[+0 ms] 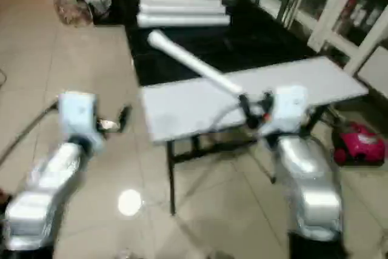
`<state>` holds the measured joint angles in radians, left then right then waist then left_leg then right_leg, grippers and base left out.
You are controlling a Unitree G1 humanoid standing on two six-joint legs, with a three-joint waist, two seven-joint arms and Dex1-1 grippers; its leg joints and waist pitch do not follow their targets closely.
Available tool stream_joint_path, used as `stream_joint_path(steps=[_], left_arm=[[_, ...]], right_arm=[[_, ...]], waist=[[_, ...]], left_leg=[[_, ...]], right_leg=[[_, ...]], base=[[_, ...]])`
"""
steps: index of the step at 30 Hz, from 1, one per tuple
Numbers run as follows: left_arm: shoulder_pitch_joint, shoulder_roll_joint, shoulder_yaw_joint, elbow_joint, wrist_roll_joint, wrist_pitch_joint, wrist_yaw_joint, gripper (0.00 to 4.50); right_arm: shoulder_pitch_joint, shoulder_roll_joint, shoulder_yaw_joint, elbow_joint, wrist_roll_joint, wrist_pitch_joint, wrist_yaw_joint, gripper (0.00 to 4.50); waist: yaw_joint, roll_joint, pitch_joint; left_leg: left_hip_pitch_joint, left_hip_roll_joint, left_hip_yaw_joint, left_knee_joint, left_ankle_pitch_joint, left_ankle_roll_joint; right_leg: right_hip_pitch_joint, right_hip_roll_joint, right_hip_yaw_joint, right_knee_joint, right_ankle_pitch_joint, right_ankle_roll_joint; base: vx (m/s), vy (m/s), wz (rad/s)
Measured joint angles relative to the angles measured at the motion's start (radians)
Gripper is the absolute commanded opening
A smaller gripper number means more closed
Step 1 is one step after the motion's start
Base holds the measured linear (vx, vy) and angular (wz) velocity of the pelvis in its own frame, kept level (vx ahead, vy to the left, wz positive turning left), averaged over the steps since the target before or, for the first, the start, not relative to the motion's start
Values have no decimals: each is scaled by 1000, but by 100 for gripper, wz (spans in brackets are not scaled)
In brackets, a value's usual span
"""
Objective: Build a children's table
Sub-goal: Move to table
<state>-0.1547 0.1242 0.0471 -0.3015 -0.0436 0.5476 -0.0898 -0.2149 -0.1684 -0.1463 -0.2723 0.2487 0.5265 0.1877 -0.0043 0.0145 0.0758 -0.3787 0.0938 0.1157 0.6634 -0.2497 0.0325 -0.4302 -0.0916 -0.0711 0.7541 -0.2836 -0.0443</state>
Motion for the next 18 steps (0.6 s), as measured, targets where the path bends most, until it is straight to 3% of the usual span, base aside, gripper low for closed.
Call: stream_joint_path(steps=[1,2,3,4,5,6,7,8,9,10,11,12,13,14,15,16,17,18], left_arm=[[-1,3,9,-2,0,0,3,450],[-1,3,15,-3,0,0,5,450],[-2,2,15,-2,0,0,6,450],[-5,-6,13,1,0,1,7,450],[-9,-19,-5,4,-2,2,6,450],[-3,-21,-20,2,-2,3,5,450],[-2,-19,-20,2,-1,4,6,450],[-10,-16,-20,0,-2,4,6,450],[-15,-17,-23,-5,-2,4,6,450],[-15,-17,-23,-9,-2,4,6,450],[-15,-14,-23,-9,-1,3,6,450],[-5,-7,-15,-9,-1,3,7,450],[1,-3,-8,-6,-1,6,7,450],[3,0,-1,-3,0,7,8,450],[5,5,1,0,0,11,8,450],[4,4,2,-2,0,11,8,450],[3,4,2,-3,0,11,8,450],[3,3,1,-3,0,11,8,450]], right_arm=[[-12,0,-4,-3,8,10,-8,302],[-21,0,-8,-7,17,18,-12,302],[-19,0,-12,-16,20,21,-14,302],[-8,-5,-22,-21,20,28,-16,302],[16,-12,-36,-22,19,32,-19,302],[27,-11,-44,-19,17,41,-26,302],[32,-10,-44,-20,17,44,-27,302],[32,-10,-44,-25,17,47,-27,302],[31,-10,-44,-29,17,50,-27,302],[31,-12,-45,-31,17,51,-27,302],[30,-10,-45,-33,17,52,-27,302],[33,-2,-36,-32,17,55,-27,302],[33,5,-23,-34,20,57,-27,302],[33,6,-16,-37,21,61,-27,302],[34,4,-16,-38,22,63,-29,302],[31,0,-17,-44,23,64,-30,302],[26,-1,-18,-52,25,64,-31,302],[25,-1,-18,-63,26,64,-32,302]], waist=[[5,-6,-3],[12,-19,-3],[13,-36,-3],[24,-48,0],[49,-47,1],[61,-41,4],[57,-45,6],[53,-40,3],[45,-37,3],[39,-28,2],[32,-14,3],[14,-23,10],[3,-18,12],[-4,-23,12],[-11,-19,13],[-12,-25,10],[-12,-28,8],[-13,-44,2]], left_leg=[[3,-2,33,-10,5,10],[10,-6,85,-28,9,19],[16,-17,133,-40,12,25],[22,-26,183,-37,10,25],[17,-33,146,15,-34,-16],[-5,-63,10,136,-49,-37],[-2,-63,-43,163,-48,-39],[5,-52,-69,141,-47,-41],[17,-29,-82,87,-47,-40],[32,-9,-84,35,-47,-40],[46,7,-73,5,-33,-97],[51,4,-35,0,-37,-81],[41,6,-12,-1,-35,-62],[40,9,8,-1,-33,-45],[47,11,35,-11,-30,-27],[51,11,63,-22,-27,-17],[53,8,94,-31,-25,-9],[53,-6,139,-42,-26,-5]], right_leg=[[0,16,-20,0,0,1],[4,21,-44,-11,1,3],[14,23,-52,-35,-1,5],[11,18,-6,-51,10,1],[11,23,25,-55,22,12],[15,30,70,-63,35,29],[18,31,98,-77,46,41],[18,35,127,-92,64,53],[19,42,167,-113,82,76],[21,55,197,-128,92,93],[23,68,221,-143,98,104],[8,57,230,-145,67,77],[-6,35,194,-117,23,39],[-28,7,108,-47,-4,13],[-23,0,31,-10,-16,-6],[-7,0,-13,-8,-19,-13],[16,0,-47,-16,-19,-13],[47,2,-61,-45,-19,-12]], base=[[-74,295,-31],[-94,243,-56],[-94,243,-56],[-101,213,-51],[-25,223,-69],[-25,223,-69],[-23,245,-85],[-99,288,-57],[-99,288,-57],[-112,324,-47],[-153,344,-53],[-153,344,-53],[-175,377,-60],[-127,365,-57],[-127,365,-57],[-81,306,-62],[-73,262,-76],[-73,262,-76]])
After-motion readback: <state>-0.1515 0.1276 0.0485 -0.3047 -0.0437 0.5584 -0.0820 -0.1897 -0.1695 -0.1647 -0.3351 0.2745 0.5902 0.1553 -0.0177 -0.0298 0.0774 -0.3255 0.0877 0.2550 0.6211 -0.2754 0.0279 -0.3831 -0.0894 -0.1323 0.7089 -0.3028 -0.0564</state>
